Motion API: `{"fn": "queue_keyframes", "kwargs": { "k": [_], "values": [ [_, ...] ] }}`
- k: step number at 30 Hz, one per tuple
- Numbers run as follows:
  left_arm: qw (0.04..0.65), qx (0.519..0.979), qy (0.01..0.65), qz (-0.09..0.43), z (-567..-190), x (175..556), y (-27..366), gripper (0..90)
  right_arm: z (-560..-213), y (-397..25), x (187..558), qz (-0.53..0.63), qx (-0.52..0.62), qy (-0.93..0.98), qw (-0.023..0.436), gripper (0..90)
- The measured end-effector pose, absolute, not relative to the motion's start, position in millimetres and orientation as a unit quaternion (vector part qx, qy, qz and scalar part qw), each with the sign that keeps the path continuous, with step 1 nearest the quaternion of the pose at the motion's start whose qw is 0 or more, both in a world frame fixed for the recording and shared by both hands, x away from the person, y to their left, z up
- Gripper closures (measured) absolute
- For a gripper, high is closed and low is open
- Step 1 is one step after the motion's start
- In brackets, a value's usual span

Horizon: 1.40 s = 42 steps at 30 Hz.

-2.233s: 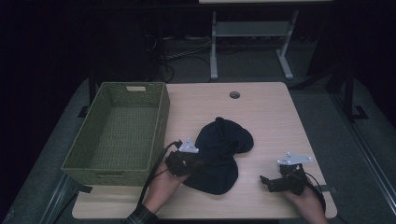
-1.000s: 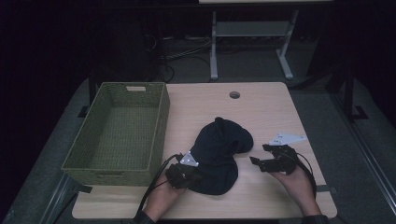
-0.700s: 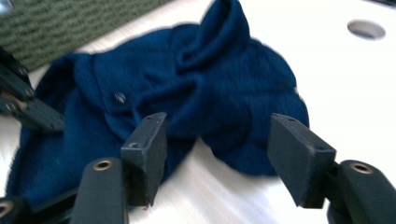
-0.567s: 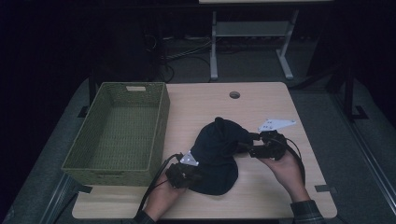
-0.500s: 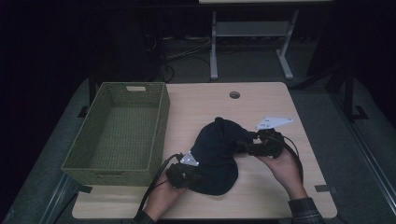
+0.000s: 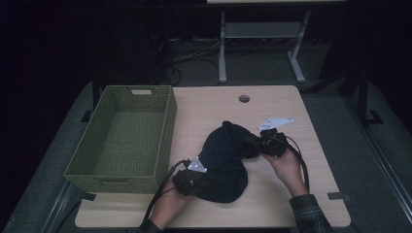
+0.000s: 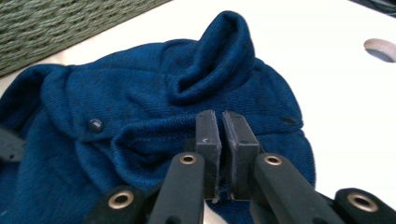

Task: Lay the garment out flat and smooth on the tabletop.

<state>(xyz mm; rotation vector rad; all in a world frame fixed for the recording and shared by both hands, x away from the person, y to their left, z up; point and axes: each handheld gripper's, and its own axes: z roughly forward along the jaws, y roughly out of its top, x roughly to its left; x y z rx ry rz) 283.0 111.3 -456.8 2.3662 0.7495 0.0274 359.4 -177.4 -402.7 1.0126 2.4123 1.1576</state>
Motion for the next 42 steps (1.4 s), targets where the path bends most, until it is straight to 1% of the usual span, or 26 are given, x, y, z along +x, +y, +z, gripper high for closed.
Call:
{"fn": "queue_keyframes", "kwargs": {
  "k": [13,19,27,33,35,38,41,42],
  "values": [
    [0.329,0.899,0.288,0.005,-457.5,284.5,112.1,89.5,-377.8,-172.3,398.0,0.388,0.352,0.834,0.174,86.6],
    [0.327,0.9,0.287,0.005,-457.3,284.8,112.2,89.5,-371.5,-172.2,422.5,0.378,0.36,0.833,0.186,86.9],
    [0.322,0.903,0.286,0.003,-456.4,285.2,112.3,89.6,-374.7,-172.3,456.5,0.367,0.374,0.831,0.186,86.9],
    [0.323,0.902,0.287,0.001,-456.4,285.3,112.3,89.6,-389.2,-162.7,472.2,0.354,0.38,0.838,0.166,86.7],
    [0.323,0.902,0.287,-0.002,-456.4,285.7,112.6,89.5,-391.2,-160.9,471.2,0.356,0.375,0.84,0.161,83.9],
    [0.33,0.897,0.293,-0.017,-456.9,287.1,112.7,86.5,-391.5,-159.9,465.6,0.366,0.369,0.84,0.158,71.1],
    [0.33,0.899,0.288,-0.02,-454.9,287.2,111.9,83.1,-385.9,-165.1,456.5,0.384,0.371,0.833,0.145,65.4],
    [0.34,0.894,0.29,-0.021,-452.9,286.6,111.0,82.3,-384.3,-166.6,453.5,0.389,0.372,0.831,0.142,65.6]
  ]
}}
